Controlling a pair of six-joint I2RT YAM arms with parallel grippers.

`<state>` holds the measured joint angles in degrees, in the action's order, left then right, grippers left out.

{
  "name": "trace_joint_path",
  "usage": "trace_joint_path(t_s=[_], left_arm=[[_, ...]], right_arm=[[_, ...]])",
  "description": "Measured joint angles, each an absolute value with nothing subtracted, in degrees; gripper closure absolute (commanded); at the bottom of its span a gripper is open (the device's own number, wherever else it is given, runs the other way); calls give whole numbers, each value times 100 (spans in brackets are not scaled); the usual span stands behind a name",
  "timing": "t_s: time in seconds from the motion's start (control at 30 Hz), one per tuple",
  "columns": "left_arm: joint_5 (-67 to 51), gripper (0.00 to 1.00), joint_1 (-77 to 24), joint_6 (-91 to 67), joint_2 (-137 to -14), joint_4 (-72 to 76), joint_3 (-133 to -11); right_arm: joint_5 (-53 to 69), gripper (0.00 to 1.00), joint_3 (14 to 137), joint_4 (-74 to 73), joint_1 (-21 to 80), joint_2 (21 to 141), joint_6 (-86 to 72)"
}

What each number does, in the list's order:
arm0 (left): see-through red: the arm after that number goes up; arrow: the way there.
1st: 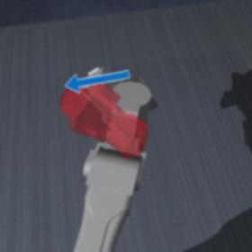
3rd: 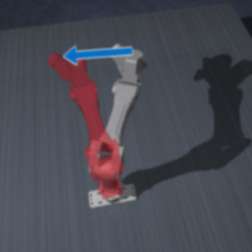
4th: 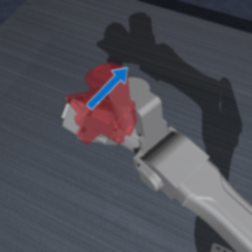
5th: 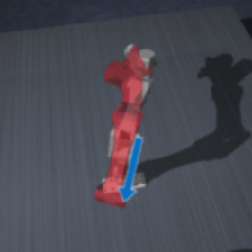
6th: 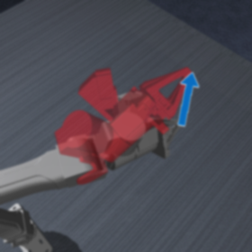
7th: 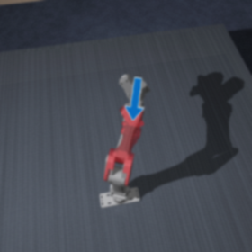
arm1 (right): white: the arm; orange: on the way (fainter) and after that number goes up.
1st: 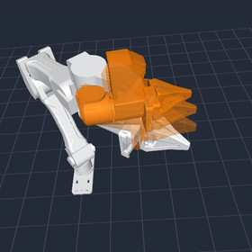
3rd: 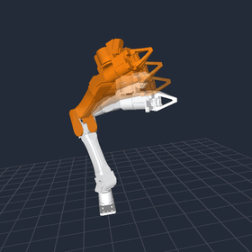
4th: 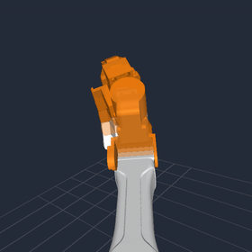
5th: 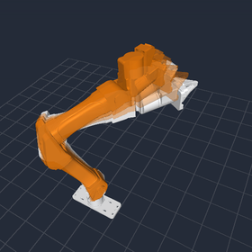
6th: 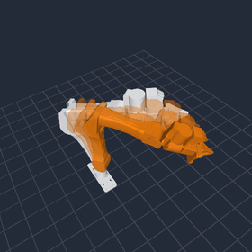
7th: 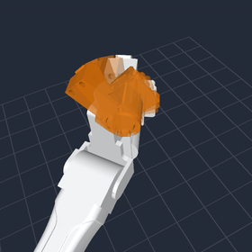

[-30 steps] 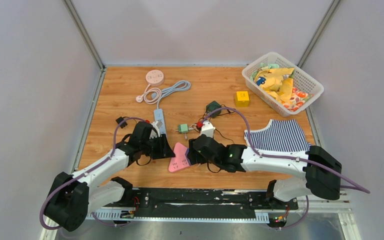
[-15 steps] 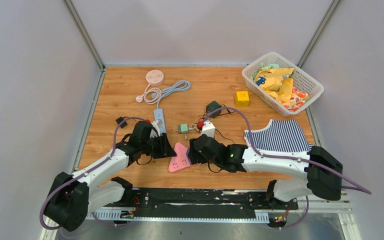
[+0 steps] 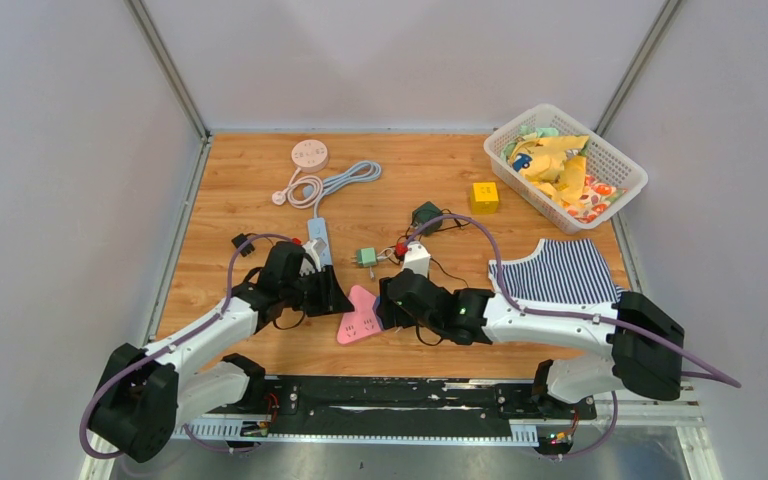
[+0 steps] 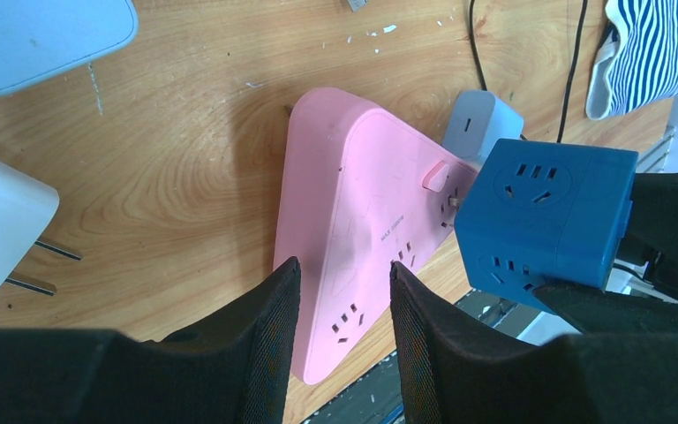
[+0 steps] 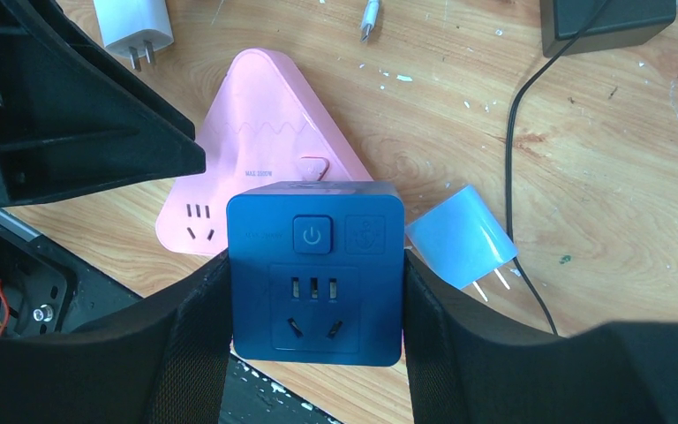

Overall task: Insert the plug
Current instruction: Insert the plug into the socket.

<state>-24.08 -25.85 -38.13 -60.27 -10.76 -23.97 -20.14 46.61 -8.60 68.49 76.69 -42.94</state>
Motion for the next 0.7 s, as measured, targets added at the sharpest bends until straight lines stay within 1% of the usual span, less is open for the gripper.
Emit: trace_joint_path(t_s=[0.7], left_arm=[[-2429,56,-2585,-3813,-6104,-1039,-2366]], right_arm=[[-2119,100,4654,-626,6901,7797,-4189]])
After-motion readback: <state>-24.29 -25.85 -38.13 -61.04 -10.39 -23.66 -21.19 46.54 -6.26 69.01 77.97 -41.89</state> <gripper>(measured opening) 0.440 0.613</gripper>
